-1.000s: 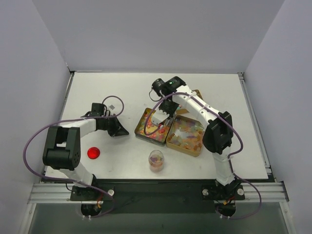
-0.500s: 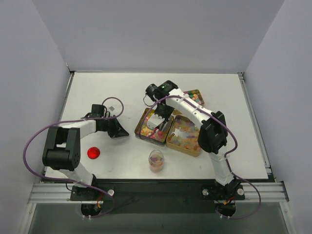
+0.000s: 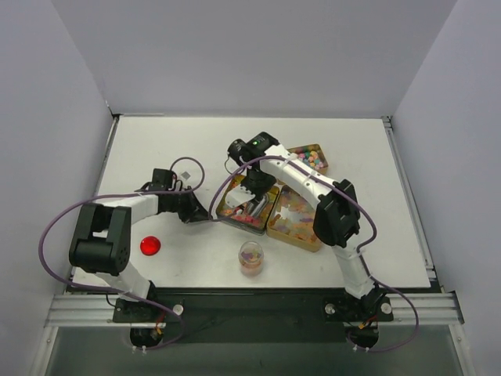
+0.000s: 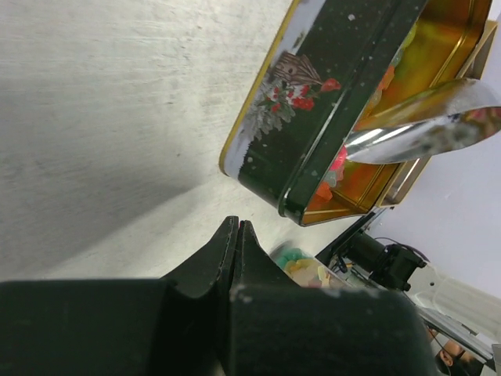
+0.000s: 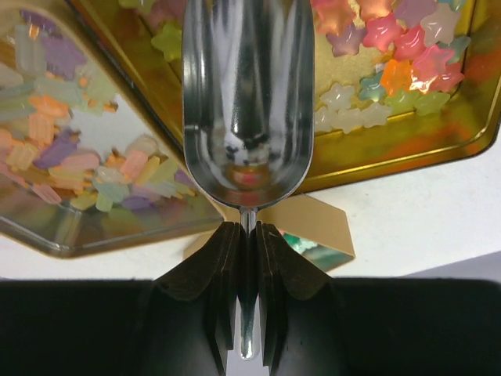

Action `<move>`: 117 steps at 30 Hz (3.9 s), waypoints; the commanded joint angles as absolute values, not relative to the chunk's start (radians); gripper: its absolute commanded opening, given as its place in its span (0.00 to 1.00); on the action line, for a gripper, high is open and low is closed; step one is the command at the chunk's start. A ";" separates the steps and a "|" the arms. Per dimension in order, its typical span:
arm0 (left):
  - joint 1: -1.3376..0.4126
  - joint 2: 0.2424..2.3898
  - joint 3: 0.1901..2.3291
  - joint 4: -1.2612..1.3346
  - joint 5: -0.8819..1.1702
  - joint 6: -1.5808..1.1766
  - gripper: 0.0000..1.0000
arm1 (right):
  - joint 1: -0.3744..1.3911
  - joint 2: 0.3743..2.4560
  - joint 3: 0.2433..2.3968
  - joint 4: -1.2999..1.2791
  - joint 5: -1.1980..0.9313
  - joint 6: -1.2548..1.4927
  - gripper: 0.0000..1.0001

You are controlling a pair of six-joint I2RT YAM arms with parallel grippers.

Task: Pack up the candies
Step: Scoop the fake candies from the storage box, then place the fake candies in the packing bottle.

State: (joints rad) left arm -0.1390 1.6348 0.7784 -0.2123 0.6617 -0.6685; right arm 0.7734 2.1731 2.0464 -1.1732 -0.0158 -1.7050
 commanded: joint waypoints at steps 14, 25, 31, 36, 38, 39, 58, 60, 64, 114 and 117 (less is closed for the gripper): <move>-0.227 1.723 0.830 -0.166 0.703 -0.676 0.00 | 0.816 2.356 2.229 -1.180 -0.112 -1.168 0.00; -0.232 1.717 0.819 -0.172 0.715 -0.663 0.00 | 0.801 2.313 2.133 -1.014 -0.282 -0.954 0.00; -0.216 1.720 0.819 -0.184 0.755 -0.649 0.00 | 0.759 2.243 2.028 -0.894 -0.428 -0.920 0.00; -0.203 1.717 0.848 -0.250 0.804 -0.617 0.00 | 0.718 2.184 1.925 -0.835 -0.543 -0.907 0.00; -0.190 1.712 0.864 -0.288 0.833 -0.597 0.00 | 0.703 2.152 1.867 -0.810 -0.561 -0.908 0.00; -0.178 1.709 0.877 -0.304 0.871 -0.586 0.00 | 0.696 2.143 1.847 -0.783 -0.574 -0.910 0.00; 0.029 1.657 1.229 -1.136 1.221 0.112 0.04 | 0.594 1.836 1.602 -0.638 -0.578 -0.879 0.00; 0.063 1.640 1.241 -1.112 1.171 0.100 0.15 | 0.594 1.771 1.582 -0.663 -0.548 -0.902 0.00; 0.095 1.579 1.181 -0.961 1.048 -0.076 0.57 | 0.600 1.683 1.588 -0.765 -0.503 -0.923 0.00; 0.222 1.135 0.943 -0.686 0.429 -0.190 0.97 | 1.173 1.626 1.686 -1.437 0.311 -0.982 0.00; 0.225 1.138 0.943 -0.684 0.443 -0.202 0.97 | 1.195 1.620 1.666 -1.437 0.342 -0.986 0.00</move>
State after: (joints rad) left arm 0.2150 1.1549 0.9390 -0.7288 0.4023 -0.1825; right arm 1.1675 1.6348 1.6703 -1.2919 0.2569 -0.9771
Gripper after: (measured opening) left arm 0.975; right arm 0.136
